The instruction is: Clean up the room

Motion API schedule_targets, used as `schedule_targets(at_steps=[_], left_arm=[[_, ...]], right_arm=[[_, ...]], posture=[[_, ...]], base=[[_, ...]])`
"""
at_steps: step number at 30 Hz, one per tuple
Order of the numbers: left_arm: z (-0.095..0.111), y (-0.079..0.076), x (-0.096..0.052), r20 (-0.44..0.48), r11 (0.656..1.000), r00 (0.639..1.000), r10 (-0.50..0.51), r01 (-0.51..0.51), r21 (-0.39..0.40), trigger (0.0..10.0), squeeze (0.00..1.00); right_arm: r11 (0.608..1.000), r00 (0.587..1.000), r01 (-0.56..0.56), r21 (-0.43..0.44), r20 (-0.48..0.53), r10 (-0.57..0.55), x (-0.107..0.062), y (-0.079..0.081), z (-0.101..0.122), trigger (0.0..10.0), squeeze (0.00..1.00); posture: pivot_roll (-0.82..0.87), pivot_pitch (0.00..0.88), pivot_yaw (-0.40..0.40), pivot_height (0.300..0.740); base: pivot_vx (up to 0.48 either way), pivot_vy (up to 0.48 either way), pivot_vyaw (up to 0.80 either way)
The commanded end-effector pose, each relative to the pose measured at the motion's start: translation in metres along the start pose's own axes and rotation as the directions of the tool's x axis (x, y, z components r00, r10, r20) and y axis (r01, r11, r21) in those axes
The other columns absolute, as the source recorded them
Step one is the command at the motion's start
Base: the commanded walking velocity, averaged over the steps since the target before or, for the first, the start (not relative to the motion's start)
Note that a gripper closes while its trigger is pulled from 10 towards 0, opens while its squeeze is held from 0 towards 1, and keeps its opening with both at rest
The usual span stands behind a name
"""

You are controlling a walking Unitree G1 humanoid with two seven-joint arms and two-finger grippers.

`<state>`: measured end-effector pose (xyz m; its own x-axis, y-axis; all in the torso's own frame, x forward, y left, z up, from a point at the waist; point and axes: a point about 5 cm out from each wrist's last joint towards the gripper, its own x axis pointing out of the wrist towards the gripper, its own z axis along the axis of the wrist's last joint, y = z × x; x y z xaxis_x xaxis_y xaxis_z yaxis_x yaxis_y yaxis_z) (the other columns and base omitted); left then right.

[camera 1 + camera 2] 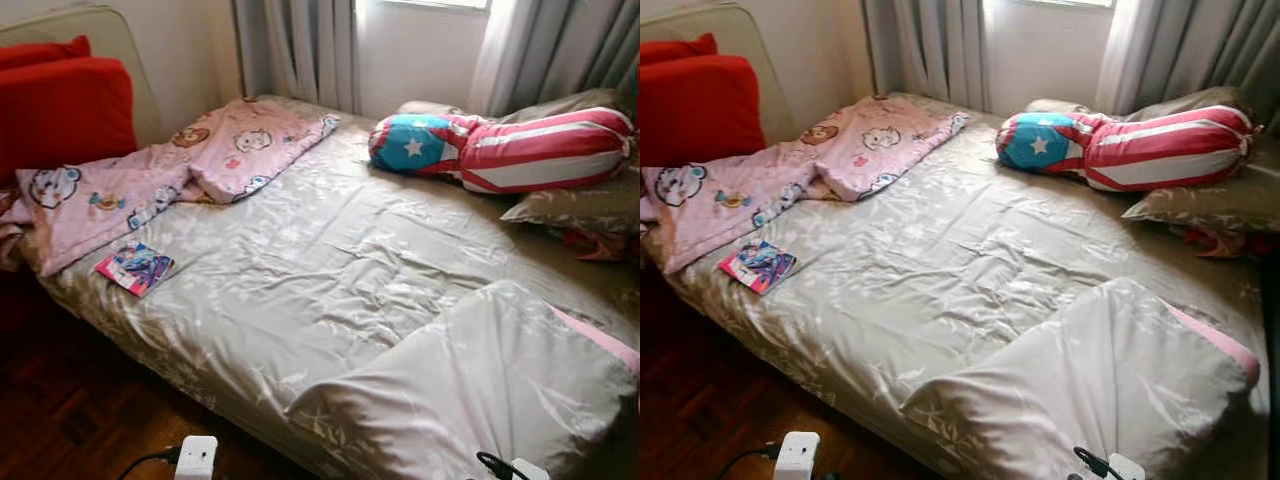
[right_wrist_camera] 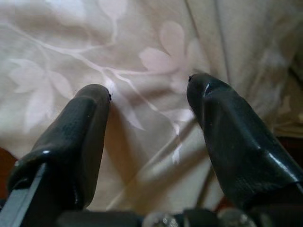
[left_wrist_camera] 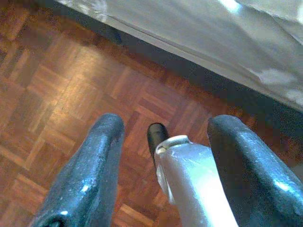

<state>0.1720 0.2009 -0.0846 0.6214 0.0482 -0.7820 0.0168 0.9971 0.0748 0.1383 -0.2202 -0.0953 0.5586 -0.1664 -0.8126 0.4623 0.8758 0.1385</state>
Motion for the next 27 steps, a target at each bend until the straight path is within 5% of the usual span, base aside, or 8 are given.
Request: schedule_targets(at_steps=[1,18,27], left_arm=[[-0.013,0.008,-0.004,-0.045,1.0,0.999,0.012,-0.012,0.01,10.0,0.0],[-0.027,0.028,-0.01,-0.114,0.997,0.99,0.078,-0.08,-0.012,10.0,0.0],[-0.028,0.025,-0.01,-0.12,0.997,0.99,0.076,-0.079,-0.02,10.0,0.0]], right_arm=[[1.0,0.999,0.004,0.005,-0.035,-0.004,-0.003,0.0,-0.012,10.0,0.0],[0.999,0.998,-0.043,-0.016,-0.053,0.042,0.001,0.013,-0.008,10.0,0.0],[0.999,0.996,-0.042,-0.015,-0.075,0.041,-0.001,0.011,-0.012,10.0,0.0]], posture=[[-0.07,0.0,0.008,0.74],[-0.01,0.0,-0.011,0.74],[0.0,0.0,-0.015,0.74]], base=[[0.0,0.0,-0.59],[0.0,0.0,-0.59],[0.0,0.0,-0.58]])
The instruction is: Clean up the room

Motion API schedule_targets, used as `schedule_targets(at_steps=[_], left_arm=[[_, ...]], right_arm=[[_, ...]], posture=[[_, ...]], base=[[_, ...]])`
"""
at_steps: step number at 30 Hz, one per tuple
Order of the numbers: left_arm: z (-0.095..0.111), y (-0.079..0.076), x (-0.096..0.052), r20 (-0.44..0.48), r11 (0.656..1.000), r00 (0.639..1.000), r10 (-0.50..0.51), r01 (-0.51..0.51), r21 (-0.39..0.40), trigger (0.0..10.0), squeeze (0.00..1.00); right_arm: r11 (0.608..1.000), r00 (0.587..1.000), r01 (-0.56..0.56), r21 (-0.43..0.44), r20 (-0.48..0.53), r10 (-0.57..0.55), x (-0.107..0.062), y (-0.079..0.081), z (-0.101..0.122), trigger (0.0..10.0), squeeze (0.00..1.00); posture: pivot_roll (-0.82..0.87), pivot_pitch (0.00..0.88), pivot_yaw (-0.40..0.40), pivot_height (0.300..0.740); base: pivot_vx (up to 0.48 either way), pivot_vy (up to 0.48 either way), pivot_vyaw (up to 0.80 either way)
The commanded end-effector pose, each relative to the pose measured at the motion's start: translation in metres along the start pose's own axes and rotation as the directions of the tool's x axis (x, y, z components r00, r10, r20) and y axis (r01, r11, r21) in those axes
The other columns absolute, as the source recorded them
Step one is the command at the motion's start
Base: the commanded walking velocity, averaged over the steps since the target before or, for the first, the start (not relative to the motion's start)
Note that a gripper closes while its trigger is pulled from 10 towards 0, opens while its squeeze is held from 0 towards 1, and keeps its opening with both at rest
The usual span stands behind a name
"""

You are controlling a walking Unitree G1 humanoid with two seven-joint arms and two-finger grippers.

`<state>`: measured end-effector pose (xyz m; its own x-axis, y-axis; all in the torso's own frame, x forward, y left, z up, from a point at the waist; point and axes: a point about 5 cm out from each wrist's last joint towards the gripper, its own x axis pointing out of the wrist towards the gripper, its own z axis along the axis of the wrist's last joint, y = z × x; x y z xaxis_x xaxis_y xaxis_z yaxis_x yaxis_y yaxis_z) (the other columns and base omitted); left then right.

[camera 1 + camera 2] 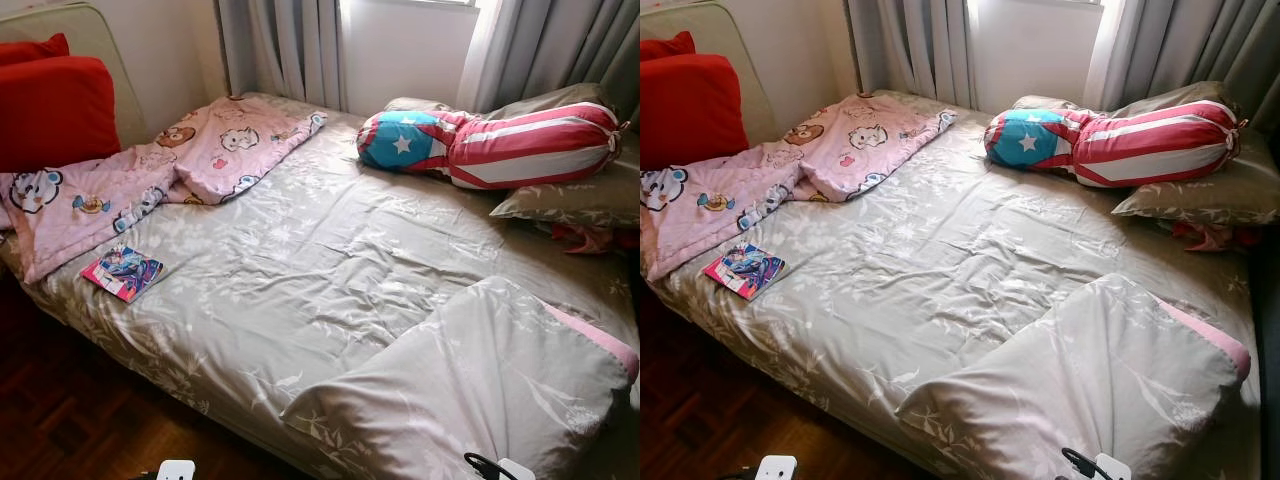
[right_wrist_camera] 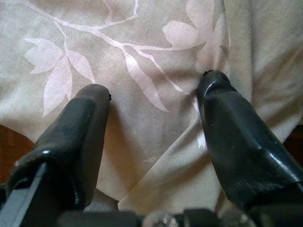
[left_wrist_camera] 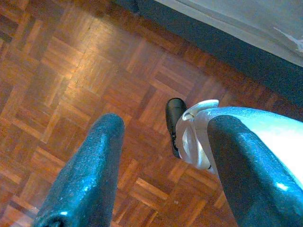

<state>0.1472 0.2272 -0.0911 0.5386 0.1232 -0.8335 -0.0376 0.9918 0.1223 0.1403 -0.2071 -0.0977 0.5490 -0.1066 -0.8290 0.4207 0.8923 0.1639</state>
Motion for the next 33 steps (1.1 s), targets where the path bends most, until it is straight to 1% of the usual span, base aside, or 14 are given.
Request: schedule_targets(at_steps=[1,2,5,7,15,17,19,21,23,26,32,33], left_arm=[[-0.0027,0.0002,-0.0002,-0.019,1.0,1.0,0.007,-0.007,-0.008,10.0,0.0],[-0.0021,-0.0002,-0.0001,-0.016,1.0,1.0,0.006,-0.006,-0.009,10.0,0.0],[0.0,-0.0005,0.0003,-0.006,1.0,1.0,0.007,-0.007,-0.006,10.0,0.0],[0.0013,-0.0011,0.0005,-0.001,1.0,1.0,0.003,-0.003,0.007,10.0,0.0],[0.0008,-0.0007,0.0004,-0.006,1.0,1.0,0.002,-0.001,0.006,10.0,0.0],[0.0004,-0.0005,0.0004,-0.007,1.0,1.0,0.001,-0.001,0.005,10.0,0.0],[-0.0002,-0.0003,0.0003,-0.011,1.0,1.0,0.0,0.0,0.005,10.0,0.0],[-0.0002,-0.001,0.0003,-0.011,1.0,1.0,-0.004,0.004,0.021,10.0,0.0],[-0.0005,-0.0013,0.0003,-0.012,1.0,1.0,-0.004,0.005,0.021,10.0,0.0],[-0.0005,-0.0019,0.0003,-0.011,0.999,1.0,-0.009,0.009,0.037,10.0,0.0],[-0.0001,-0.001,0.0001,-0.006,0.999,1.0,-0.008,0.008,0.033,10.0,0.0],[0.0001,-0.0007,0.0001,-0.003,1.0,1.0,-0.009,0.009,0.027,10.0,0.0]], right_arm=[[1.0,0.999,0.004,0.007,-0.032,-0.004,-0.0011,-0.0012,-0.0067,10.0,0.0],[1.0,0.999,0.005,0.007,-0.033,-0.005,-0.0012,-0.0014,-0.0069,10.0,0.0],[1.0,0.999,0.014,0.013,-0.032,-0.014,-0.0012,-0.0019,-0.0067,10.0,0.0],[1.0,1.0,0.018,0.019,-0.024,-0.017,-0.0007,-0.0001,-0.0056,10.0,0.0],[1.0,0.999,0.013,0.023,-0.03,-0.012,-0.0002,0.0042,-0.0072,10.0,0.0],[1.0,0.999,0.014,0.011,-0.037,-0.013,-0.0004,0.0038,-0.0081,10.0,0.0],[0.999,0.999,0.013,0.038,-0.038,-0.011,-0.0005,0.0039,-0.0089,10.0,0.0],[1.0,0.999,0.011,0.014,-0.038,-0.011,-0.0005,0.0039,-0.0086,10.0,0.0],[1.0,0.999,0.011,0.016,-0.04,-0.01,-0.0005,0.004,-0.009,10.0,0.0],[1.0,0.999,0.008,0.015,-0.042,-0.008,-0.0006,0.0044,-0.0095,10.0,0.0],[1.0,0.999,0.006,0.013,-0.035,-0.006,-0.0005,0.0048,-0.0089,10.0,0.0],[1.0,0.999,0.006,0.015,-0.033,-0.005,-0.0005,0.0051,-0.0087,10.0,0.0]], posture=[[0.0,0.0,-0.015,0.74],[0.0,0.0,-0.015,0.74],[0.0,0.0,-0.012,0.74],[0.0,0.0,-0.009,0.74],[0.0,0.0,-0.004,0.74],[-0.01,0.0,-0.002,0.74],[-0.01,0.0,0.001,0.74],[-0.01,0.0,0.002,0.74],[-0.01,0.0,0.004,0.74],[-0.01,0.0,0.003,0.74],[-0.01,0.0,0.005,0.74],[-0.01,0.0,0.006,0.74]], base=[[0.0,0.0,-0.59],[0.0,0.0,-0.59],[0.0,0.48,-0.59],[0.0,0.0,0.0],[0.0,0.0,0.0],[0.0,0.0,0.0],[0.0,0.48,-0.76],[0.0,0.48,-0.74],[0.0,0.476,-0.73],[0.0,0.0,-0.73],[0.0,0.0,-0.72],[0.0,0.0,0.0]])
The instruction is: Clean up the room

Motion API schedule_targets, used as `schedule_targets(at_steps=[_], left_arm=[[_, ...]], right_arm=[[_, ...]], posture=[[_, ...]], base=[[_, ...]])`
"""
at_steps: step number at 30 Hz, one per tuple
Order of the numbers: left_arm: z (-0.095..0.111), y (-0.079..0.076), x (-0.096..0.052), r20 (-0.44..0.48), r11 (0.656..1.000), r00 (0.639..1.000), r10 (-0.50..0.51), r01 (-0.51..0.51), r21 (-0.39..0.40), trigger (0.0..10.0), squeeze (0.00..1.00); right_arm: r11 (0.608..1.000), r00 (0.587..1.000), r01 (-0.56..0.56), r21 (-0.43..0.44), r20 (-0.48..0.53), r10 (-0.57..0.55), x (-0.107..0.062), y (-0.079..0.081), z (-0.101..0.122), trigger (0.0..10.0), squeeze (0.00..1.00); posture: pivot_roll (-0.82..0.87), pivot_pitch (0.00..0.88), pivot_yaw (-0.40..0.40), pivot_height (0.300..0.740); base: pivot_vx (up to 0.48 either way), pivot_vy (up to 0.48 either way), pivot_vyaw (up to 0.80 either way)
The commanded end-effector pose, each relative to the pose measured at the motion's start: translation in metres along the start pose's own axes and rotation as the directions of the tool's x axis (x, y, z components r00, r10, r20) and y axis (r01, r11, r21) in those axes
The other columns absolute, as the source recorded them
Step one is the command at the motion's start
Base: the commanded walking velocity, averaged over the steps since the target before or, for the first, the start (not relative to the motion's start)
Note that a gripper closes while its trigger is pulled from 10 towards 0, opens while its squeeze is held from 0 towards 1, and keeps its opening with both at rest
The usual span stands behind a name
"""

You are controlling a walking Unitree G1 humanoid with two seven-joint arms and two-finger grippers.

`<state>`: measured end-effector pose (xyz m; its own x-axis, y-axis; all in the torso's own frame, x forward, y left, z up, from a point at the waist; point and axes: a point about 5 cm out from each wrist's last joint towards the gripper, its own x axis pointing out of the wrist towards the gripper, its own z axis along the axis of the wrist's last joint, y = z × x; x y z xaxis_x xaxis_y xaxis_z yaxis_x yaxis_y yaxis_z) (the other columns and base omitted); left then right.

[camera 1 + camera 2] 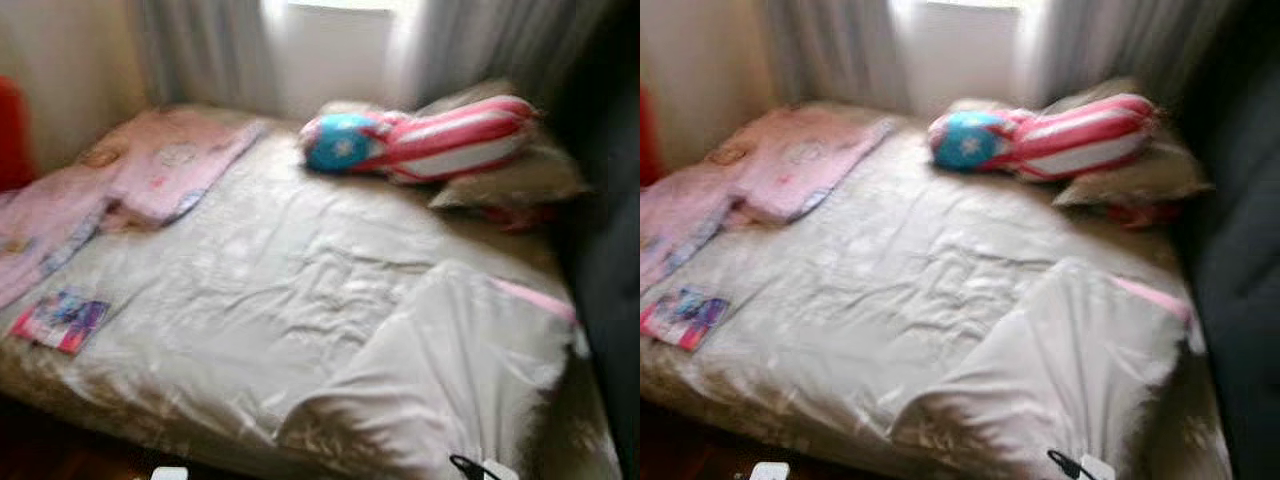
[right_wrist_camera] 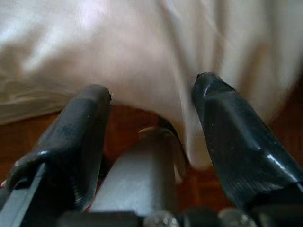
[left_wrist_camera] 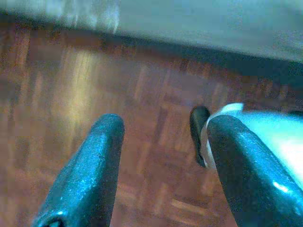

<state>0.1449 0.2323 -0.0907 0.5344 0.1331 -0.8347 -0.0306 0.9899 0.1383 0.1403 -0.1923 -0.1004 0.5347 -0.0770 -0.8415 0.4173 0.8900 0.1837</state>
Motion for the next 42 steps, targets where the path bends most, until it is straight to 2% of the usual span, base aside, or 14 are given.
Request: schedule_targets(at_steps=[1,18,35,42], left_arm=[[0.0019,-0.0057,0.0009,0.001,1.0,1.0,-0.019,0.019,0.015,10.0,0.0],[0.0018,-0.002,0.0007,-0.003,1.0,1.0,-0.018,0.018,0.01,10.0,0.0],[0.0008,-0.0006,0.0005,-0.012,1.0,1.0,-0.011,0.011,0.015,10.0,0.0],[0.0006,-0.0001,0.0004,-0.013,1.0,1.0,-0.011,0.011,0.029,10.0,0.0]], right_arm=[[1.0,1.0,0.023,0.006,-0.001,-0.023,-0.0012,-0.0075,-0.0005,10.0,0.0],[0.999,1.0,0.025,0.03,0.007,-0.025,-0.0011,-0.0065,-0.0001,10.0,0.0],[1.0,1.0,0.017,0.025,-0.004,-0.017,-0.0008,-0.003,-0.0027,10.0,0.0],[0.999,1.0,0.015,0.032,0.003,-0.015,-0.0009,-0.0026,-0.0026,10.0,0.0]], posture=[[-0.01,0.0,0.006,0.74],[-0.01,0.0,0.005,0.74],[-0.01,0.0,0.012,0.74],[-0.02,0.0,0.015,0.74]], base=[[0.0,0.0,0.0],[0.0,0.0,0.0],[0.0,0.0,-0.73],[0.0,0.0,0.0]])
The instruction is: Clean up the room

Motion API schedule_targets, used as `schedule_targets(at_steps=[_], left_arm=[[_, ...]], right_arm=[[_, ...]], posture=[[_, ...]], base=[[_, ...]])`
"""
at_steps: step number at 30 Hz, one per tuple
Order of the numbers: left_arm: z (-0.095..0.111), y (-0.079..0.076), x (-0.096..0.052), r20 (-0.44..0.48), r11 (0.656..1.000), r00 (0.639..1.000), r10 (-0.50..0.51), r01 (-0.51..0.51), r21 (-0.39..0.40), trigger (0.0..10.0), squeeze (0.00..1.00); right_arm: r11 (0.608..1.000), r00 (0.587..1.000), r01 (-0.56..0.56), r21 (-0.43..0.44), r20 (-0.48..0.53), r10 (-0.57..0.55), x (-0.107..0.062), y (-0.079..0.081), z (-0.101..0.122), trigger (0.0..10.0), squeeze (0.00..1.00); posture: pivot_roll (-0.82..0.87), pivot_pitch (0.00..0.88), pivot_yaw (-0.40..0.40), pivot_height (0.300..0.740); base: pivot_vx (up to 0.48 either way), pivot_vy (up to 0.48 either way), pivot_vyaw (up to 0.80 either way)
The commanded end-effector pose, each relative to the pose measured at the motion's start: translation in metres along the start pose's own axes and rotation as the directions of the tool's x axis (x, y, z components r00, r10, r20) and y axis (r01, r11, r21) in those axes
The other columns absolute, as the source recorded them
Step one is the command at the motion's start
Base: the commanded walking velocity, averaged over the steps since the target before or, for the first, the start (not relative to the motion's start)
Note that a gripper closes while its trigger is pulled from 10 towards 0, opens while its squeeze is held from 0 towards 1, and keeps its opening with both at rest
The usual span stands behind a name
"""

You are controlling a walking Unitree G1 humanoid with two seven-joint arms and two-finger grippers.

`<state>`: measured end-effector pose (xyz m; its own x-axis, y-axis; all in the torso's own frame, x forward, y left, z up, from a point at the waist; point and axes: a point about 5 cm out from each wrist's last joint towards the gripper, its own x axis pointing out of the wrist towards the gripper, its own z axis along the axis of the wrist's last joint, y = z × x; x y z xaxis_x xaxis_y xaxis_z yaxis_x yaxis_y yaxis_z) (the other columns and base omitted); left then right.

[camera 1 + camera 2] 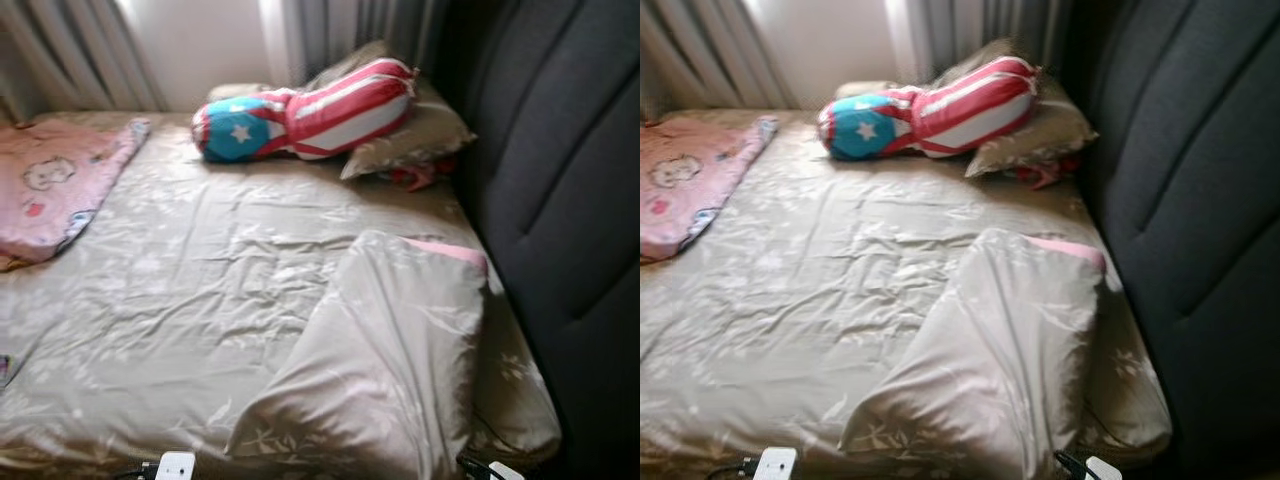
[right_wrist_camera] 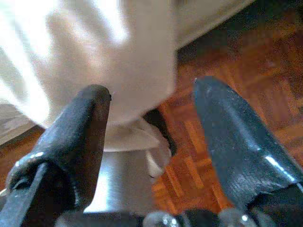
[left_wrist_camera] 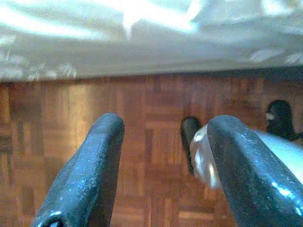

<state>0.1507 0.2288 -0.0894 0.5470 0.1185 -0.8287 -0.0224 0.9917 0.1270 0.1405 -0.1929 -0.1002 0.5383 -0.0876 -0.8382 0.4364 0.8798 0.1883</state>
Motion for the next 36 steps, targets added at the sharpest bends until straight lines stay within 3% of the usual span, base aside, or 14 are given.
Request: schedule_targets(at_steps=[1,4,9,12,15,16,19,20,23,26,29,34,36], left_arm=[[-0.005,0.003,-0.001,-0.028,1.0,1.0,0.002,-0.002,0.03,10.0,0.0],[-0.004,0.002,-0.001,-0.016,1.0,1.0,-0.008,0.008,0.016,10.0,0.0],[-0.001,0.004,-0.001,0.002,0.997,1.0,0.001,-0.001,-0.074,10.0,0.0],[0.009,0.006,0.001,0.054,0.985,0.998,0.011,-0.002,-0.173,10.0,0.0],[0.015,0.005,0.001,0.08,0.982,0.997,0.005,0.01,-0.189,10.0,0.0],[0.02,0.004,0.002,0.103,0.978,0.995,-0.002,0.024,-0.206,10.0,0.0],[0.022,0.004,0.002,0.118,0.975,0.993,-0.004,0.029,-0.22,10.0,0.0],[0.025,0.004,0.003,0.129,0.971,0.992,-0.001,0.032,-0.236,10.0,0.0],[0.026,0.005,0.003,0.139,0.965,0.99,0.002,0.035,-0.259,10.0,0.0],[0.025,0.007,0.002,0.145,0.953,0.989,0.02,0.025,-0.301,10.0,0.0],[0.024,0.01,0.001,0.147,0.947,0.989,0.032,0.017,-0.32,10.0,0.0],[0.022,0.015,0.0,0.155,0.932,0.986,0.061,0.0,-0.362,10.0,0.0],[0.043,0.013,0.003,0.21,0.931,0.975,0.068,0.014,-0.364,10.0,0.0]], right_arm=[[1.0,1.0,0.005,0.009,-0.005,-0.005,-0.001,-0.002,-0.003,10.0,0.0],[1.0,1.0,-0.009,-0.001,-0.001,0.009,-0.001,0.0,-0.002,10.0,0.0],[0.999,1.0,-0.023,-0.033,0.012,0.023,0.0,0.002,0.002,10.0,0.0],[0.991,0.992,-0.066,-0.119,0.095,0.077,0.003,0.011,0.022,10.0,0.0],[0.982,0.982,-0.095,-0.163,0.146,0.119,0.004,0.019,0.035,10.0,0.0],[0.973,0.966,-0.118,-0.197,0.206,0.158,0.005,0.026,0.049,10.0,0.0],[0.97,0.955,-0.128,-0.207,0.238,0.177,0.005,0.03,0.058,10.0,0.0],[0.96,0.929,-0.152,-0.234,0.298,0.22,0.005,0.04,0.077,10.0,0.0],[0.927,0.883,-0.184,-0.326,0.361,0.301,0.003,0.058,0.1,10.0,0.0],[0.893,0.847,-0.226,-0.389,0.375,0.377,0.0,0.073,0.108,10.0,0.0],[0.883,0.836,-0.232,-0.409,0.38,0.396,-0.001,0.077,0.11,10.0,0.0],[0.891,0.821,-0.216,-0.398,0.42,0.387,-0.002,0.077,0.116,10.0,0.0],[0.895,0.803,-0.203,-0.398,0.455,0.385,-0.004,0.078,0.121,10.0,0.0]], posture=[[-0.02,0.0,0.015,0.74],[-0.02,0.0,0.016,0.74],[-0.03,0.0,0.016,0.74],[-0.03,0.0,0.014,0.74],[-0.04,0.0,0.012,0.74],[-0.04,0.0,0.012,0.74],[-0.04,0.0,0.011,0.74],[-0.05,0.0,0.009,0.74],[-0.05,0.0,0.005,0.74],[-0.04,0.0,-0.008,0.74],[-0.04,0.0,-0.016,0.74],[-0.02,0.0,-0.03,0.74],[-0.03,0.0,-0.026,0.74]], base=[[0.0,0.0,0.0],[0.0,0.0,0.0],[0.0,0.0,0.0],[0.0,0.0,0.0],[0.0,0.0,0.0],[0.0,0.0,0.0],[0.0,0.0,0.0],[0.0,0.0,0.0],[0.0,0.0,0.0],[0.0,0.0,0.0],[0.0,0.0,0.0],[0.0,0.0,0.0],[0.0,0.0,0.0]])
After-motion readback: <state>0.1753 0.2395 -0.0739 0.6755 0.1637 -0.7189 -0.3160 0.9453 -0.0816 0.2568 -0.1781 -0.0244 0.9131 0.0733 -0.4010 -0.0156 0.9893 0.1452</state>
